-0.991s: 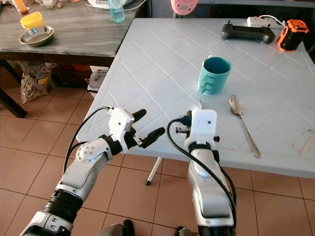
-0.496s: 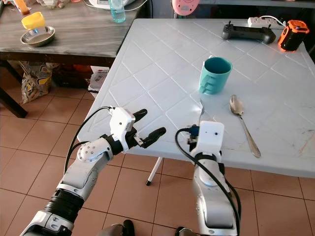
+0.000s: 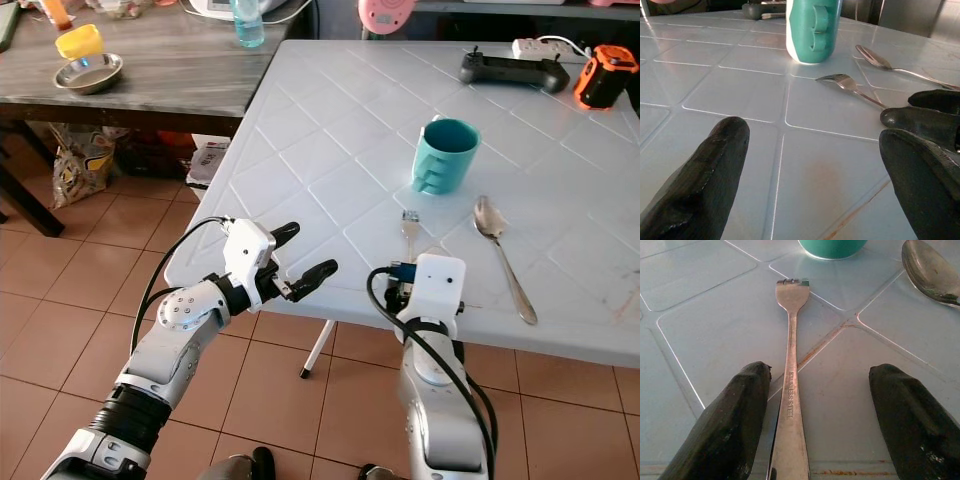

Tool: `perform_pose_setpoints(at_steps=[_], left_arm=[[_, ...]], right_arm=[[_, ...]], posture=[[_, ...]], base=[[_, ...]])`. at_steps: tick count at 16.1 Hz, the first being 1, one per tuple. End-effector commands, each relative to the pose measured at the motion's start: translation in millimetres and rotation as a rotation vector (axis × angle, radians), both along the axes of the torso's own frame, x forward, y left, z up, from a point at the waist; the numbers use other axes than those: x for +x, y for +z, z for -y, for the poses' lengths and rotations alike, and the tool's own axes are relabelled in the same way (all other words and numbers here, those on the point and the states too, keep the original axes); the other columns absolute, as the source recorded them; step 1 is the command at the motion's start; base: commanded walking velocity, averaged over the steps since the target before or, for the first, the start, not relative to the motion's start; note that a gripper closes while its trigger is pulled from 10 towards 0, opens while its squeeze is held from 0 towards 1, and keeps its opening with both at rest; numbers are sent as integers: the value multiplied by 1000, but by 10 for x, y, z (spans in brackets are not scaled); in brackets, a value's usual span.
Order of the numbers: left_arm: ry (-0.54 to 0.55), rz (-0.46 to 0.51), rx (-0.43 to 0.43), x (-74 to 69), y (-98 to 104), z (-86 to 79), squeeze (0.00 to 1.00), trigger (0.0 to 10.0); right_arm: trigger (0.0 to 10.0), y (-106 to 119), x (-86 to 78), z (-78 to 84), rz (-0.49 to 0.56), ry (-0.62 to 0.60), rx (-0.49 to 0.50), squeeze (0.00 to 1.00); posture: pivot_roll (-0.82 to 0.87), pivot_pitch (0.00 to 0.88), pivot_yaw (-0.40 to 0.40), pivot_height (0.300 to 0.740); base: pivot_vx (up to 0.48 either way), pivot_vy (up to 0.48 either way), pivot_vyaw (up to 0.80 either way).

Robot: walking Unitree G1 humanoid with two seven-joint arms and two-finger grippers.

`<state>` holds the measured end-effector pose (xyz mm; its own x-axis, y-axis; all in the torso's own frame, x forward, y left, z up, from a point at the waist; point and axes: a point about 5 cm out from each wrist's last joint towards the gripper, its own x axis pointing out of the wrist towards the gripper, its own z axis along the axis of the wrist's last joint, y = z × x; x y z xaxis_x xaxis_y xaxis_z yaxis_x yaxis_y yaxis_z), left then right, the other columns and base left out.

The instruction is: Setting the table

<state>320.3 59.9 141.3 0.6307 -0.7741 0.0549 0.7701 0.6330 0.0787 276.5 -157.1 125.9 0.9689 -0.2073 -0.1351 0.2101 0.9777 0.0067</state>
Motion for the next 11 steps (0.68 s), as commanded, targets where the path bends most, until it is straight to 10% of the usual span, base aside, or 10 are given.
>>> perform_pose_setpoints(at_steps=[1, 9, 10, 11], left_arm=[[-10, 1, 15, -3, -11, 6, 0, 10000], [-13, 3, 22, -5, -12, 14, 0, 10000], [-14, 2, 22, -6, -12, 12, 0, 10000], [-15, 2, 21, -8, -10, 13, 0, 10000]], right_arm=[[10000, -165, -44, 98, -81, -42, 13, 0], [9373, -68, 233, 14, -32, 29, 32, 0], [3647, -64, 258, -17, -32, 46, 28, 0], [2431, -60, 286, -59, -31, 69, 29, 0]], posture=[[19, 158, 83, 740], [30, 155, 81, 740], [30, 155, 81, 740], [30, 155, 81, 740]], base=[[0, 0, 0], [0, 0, 0], [0, 0, 0], [0, 0, 0]])
